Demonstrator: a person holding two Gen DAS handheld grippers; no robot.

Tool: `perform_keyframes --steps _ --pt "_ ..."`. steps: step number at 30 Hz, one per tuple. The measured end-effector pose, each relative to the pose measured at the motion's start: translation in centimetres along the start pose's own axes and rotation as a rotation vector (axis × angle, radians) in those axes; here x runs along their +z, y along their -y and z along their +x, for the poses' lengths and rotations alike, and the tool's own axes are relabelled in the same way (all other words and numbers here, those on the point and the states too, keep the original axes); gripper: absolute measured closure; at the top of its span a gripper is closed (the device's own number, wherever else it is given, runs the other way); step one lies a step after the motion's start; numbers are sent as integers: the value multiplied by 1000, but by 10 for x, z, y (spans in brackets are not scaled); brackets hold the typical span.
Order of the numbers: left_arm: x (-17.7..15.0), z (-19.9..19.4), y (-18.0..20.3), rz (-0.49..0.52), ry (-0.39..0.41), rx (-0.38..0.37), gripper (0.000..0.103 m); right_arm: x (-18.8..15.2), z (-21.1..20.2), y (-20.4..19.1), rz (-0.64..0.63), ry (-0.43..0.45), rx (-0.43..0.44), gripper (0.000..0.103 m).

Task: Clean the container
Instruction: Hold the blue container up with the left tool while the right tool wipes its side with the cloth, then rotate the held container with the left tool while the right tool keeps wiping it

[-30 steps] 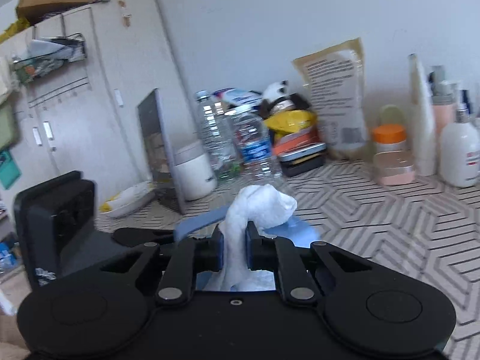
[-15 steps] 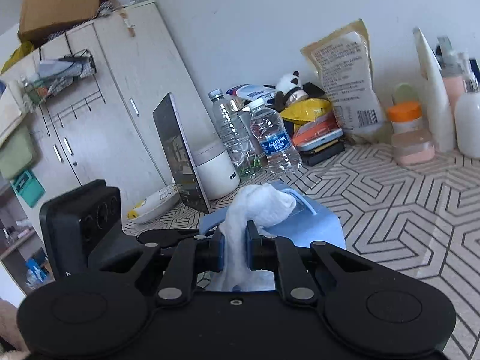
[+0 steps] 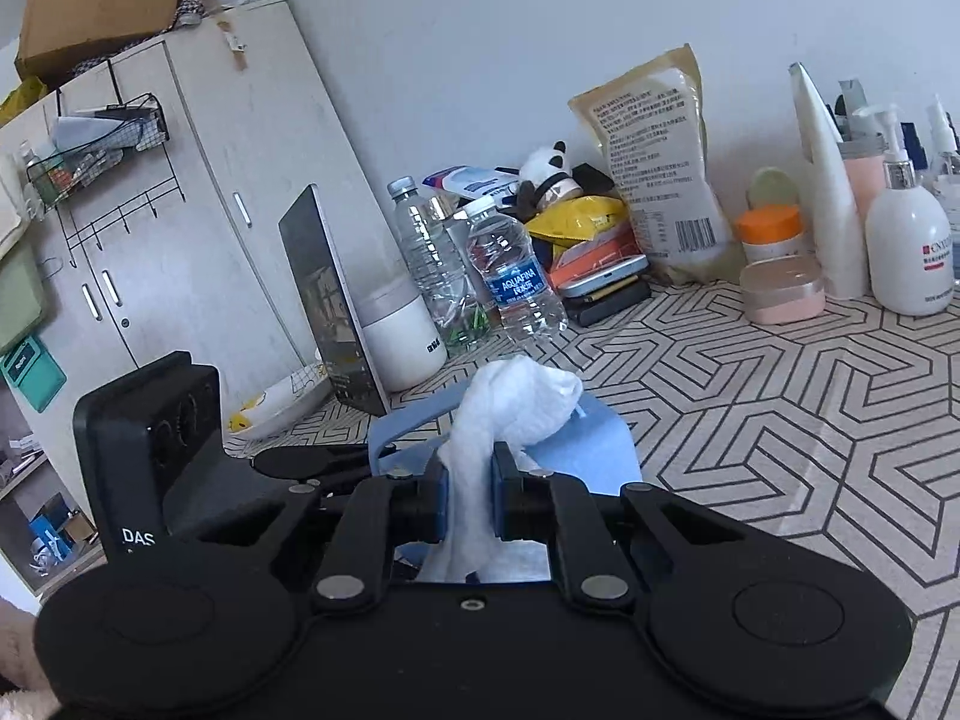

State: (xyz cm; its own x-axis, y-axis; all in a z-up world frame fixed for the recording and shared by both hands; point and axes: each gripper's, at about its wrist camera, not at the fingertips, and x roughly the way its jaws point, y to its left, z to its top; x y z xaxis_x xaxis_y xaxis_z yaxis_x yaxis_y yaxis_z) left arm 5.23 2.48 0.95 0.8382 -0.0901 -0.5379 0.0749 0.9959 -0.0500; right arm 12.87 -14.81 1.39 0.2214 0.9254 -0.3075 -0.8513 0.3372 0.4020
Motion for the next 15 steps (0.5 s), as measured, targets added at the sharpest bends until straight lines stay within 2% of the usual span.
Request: perform_keyframes --steps 13,15 --pt "0 2 3 1 -16 24 30 -3 -2 4 9 -23 -41 87" --pt "0 2 3 3 -17 25 30 -3 -1 7 11 -28 -67 87"
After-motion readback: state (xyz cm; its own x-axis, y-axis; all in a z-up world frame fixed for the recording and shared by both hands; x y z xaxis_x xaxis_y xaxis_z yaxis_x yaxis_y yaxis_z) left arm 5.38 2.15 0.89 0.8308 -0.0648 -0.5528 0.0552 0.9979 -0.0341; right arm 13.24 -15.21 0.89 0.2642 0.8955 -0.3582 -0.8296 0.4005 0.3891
